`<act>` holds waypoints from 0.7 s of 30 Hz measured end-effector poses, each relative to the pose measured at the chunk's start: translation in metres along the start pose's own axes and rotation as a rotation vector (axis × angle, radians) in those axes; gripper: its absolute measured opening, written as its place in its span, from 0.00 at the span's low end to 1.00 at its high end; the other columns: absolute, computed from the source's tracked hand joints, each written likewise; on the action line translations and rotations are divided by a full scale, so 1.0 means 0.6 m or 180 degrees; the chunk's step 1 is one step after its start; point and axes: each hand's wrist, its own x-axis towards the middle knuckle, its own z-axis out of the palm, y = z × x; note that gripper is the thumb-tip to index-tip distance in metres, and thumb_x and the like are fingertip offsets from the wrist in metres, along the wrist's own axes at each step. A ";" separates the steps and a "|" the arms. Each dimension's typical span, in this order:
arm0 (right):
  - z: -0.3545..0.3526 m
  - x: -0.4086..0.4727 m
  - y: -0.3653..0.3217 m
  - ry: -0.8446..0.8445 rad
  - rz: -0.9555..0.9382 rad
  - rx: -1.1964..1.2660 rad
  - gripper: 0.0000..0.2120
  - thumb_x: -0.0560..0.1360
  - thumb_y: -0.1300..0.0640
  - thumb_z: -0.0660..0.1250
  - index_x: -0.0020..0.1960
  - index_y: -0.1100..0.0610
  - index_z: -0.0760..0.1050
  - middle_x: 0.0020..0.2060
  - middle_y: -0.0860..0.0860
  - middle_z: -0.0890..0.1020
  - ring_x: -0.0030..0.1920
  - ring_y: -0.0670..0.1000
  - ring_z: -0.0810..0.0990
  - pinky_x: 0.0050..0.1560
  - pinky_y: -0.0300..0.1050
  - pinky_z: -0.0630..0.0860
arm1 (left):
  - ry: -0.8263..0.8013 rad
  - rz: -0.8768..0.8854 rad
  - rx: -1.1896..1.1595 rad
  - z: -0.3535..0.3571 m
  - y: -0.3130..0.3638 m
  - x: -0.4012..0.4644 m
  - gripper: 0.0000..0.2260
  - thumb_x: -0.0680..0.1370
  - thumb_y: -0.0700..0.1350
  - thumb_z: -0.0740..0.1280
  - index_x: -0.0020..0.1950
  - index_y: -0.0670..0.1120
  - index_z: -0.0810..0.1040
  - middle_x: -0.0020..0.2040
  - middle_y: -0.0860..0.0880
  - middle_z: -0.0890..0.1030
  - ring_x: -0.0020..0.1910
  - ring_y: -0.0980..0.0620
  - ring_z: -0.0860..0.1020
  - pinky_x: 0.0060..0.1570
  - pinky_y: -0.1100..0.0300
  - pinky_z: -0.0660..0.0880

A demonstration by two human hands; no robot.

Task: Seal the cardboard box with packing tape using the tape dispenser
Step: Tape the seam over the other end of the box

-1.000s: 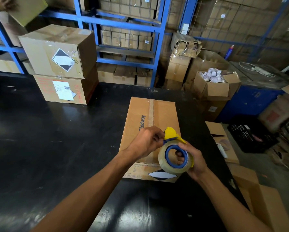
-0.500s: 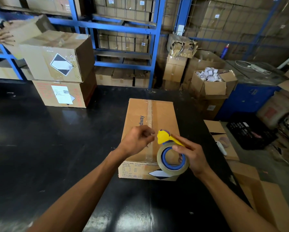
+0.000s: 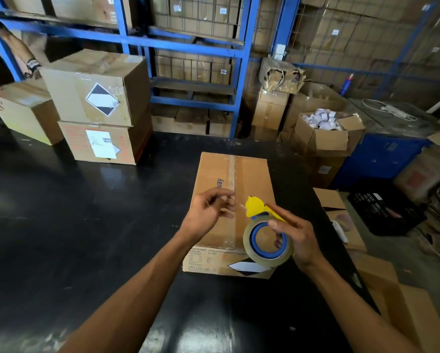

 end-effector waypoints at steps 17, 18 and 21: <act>-0.016 0.002 0.024 -0.0209 -0.0511 -0.1020 0.24 0.70 0.57 0.76 0.63 0.41 0.77 0.56 0.47 0.79 0.53 0.44 0.80 0.49 0.39 0.78 | -0.0660 -0.2425 -0.0386 0.010 -0.004 0.030 0.09 0.80 0.36 0.63 0.57 0.36 0.81 0.42 0.44 0.86 0.38 0.52 0.85 0.38 0.58 0.83; -0.017 0.005 0.028 -0.0238 -0.0512 -0.1056 0.25 0.70 0.57 0.76 0.63 0.41 0.76 0.55 0.48 0.79 0.52 0.44 0.80 0.49 0.40 0.78 | -0.0591 -0.2336 -0.0307 0.012 -0.005 0.031 0.09 0.80 0.35 0.63 0.55 0.35 0.81 0.40 0.44 0.85 0.37 0.52 0.84 0.37 0.58 0.83; -0.026 0.012 0.044 -0.0313 -0.0596 -0.1313 0.26 0.69 0.54 0.76 0.65 0.42 0.75 0.53 0.49 0.78 0.52 0.46 0.80 0.51 0.42 0.79 | -0.0270 -0.1938 0.0045 0.021 -0.006 0.033 0.08 0.79 0.34 0.63 0.44 0.35 0.81 0.36 0.42 0.80 0.33 0.50 0.80 0.32 0.61 0.81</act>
